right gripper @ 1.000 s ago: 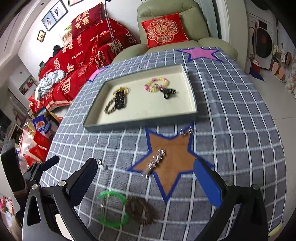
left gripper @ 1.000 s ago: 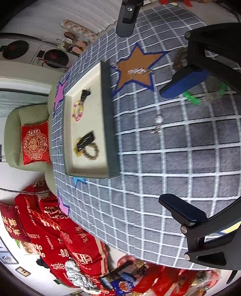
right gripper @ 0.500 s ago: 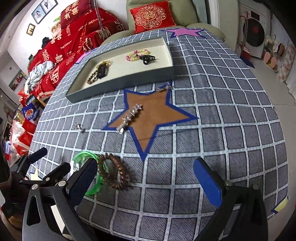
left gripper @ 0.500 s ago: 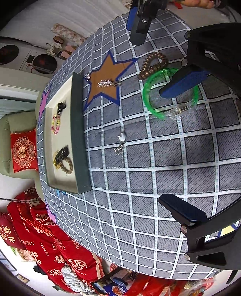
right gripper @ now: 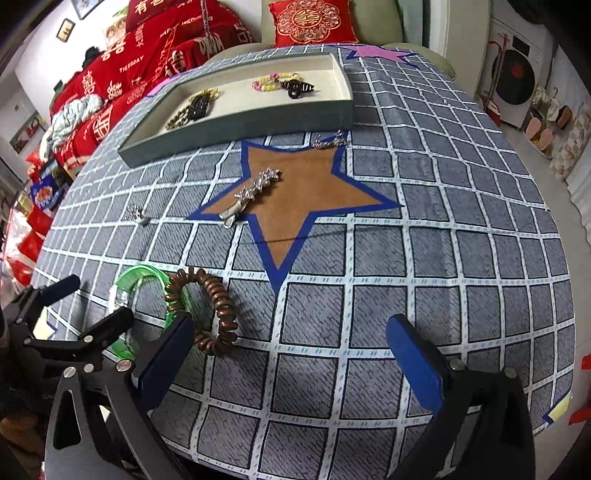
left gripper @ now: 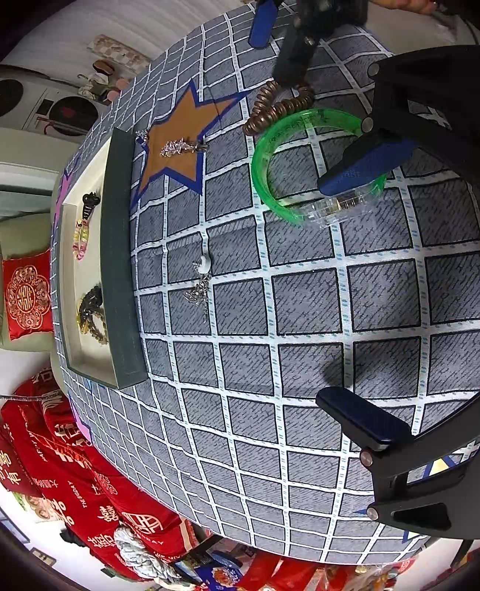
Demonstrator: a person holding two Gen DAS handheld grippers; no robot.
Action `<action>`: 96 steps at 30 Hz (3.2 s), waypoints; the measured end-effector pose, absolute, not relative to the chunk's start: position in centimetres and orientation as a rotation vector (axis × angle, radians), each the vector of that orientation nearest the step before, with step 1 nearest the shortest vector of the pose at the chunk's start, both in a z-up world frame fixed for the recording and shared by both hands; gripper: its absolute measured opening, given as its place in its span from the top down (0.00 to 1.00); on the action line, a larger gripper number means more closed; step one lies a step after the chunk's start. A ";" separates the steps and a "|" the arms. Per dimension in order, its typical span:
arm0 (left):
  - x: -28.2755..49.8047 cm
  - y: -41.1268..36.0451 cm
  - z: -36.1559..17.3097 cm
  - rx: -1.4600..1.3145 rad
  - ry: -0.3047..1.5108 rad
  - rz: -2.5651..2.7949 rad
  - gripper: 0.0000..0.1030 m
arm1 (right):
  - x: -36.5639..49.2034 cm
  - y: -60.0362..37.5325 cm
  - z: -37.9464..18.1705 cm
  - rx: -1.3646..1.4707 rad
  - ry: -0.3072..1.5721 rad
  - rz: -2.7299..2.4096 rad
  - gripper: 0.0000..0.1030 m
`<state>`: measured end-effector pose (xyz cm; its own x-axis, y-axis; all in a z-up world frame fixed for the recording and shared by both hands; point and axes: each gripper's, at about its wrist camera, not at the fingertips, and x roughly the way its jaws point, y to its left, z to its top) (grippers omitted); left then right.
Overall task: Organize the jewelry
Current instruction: 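Grasp the green bangle with the left tool while the right tool grasps the brown coil hair tie, then carry both items into the tray and open both tools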
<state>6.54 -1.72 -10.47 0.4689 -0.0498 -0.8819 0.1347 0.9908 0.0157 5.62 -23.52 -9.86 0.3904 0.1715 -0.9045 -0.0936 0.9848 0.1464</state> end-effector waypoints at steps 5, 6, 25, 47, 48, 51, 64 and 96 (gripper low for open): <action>6.5 -1.7 -10.4 0.103 1.071 -0.111 0.00 | 5.6 -22.7 -10.3 0.018 1.160 0.167 0.00; 6.5 -1.8 -10.4 0.107 1.070 -0.110 0.00 | 5.6 -22.5 -10.4 0.009 1.156 0.169 0.01; 5.8 -3.2 -9.6 0.119 1.057 -0.206 0.32 | 5.0 -19.8 -9.7 -0.141 1.122 0.233 0.45; 4.6 -4.1 -9.0 0.108 1.035 -0.318 0.82 | 4.0 -20.3 -9.0 -0.057 1.097 0.233 0.88; 4.6 -4.0 -8.8 0.106 1.031 -0.317 0.82 | 3.9 -20.6 -8.8 -0.044 1.094 0.232 0.88; 4.6 -3.7 -8.1 0.098 1.013 -0.316 0.82 | 3.9 -21.2 -8.4 -0.018 1.087 0.229 0.88; 7.1 -1.9 -3.9 0.045 0.920 -0.292 0.82 | 6.2 -22.8 -4.8 0.060 1.027 0.241 0.88; 29.2 0.0 -4.8 -0.013 0.969 -0.125 0.82 | 28.3 -21.0 -4.8 0.105 1.055 0.227 0.88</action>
<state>29.20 -0.05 -4.81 0.5596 -0.1121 -0.8211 0.1001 0.9927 -0.0673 28.33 -20.97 -4.79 0.4724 0.2354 -0.8493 -0.1348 0.9716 0.1944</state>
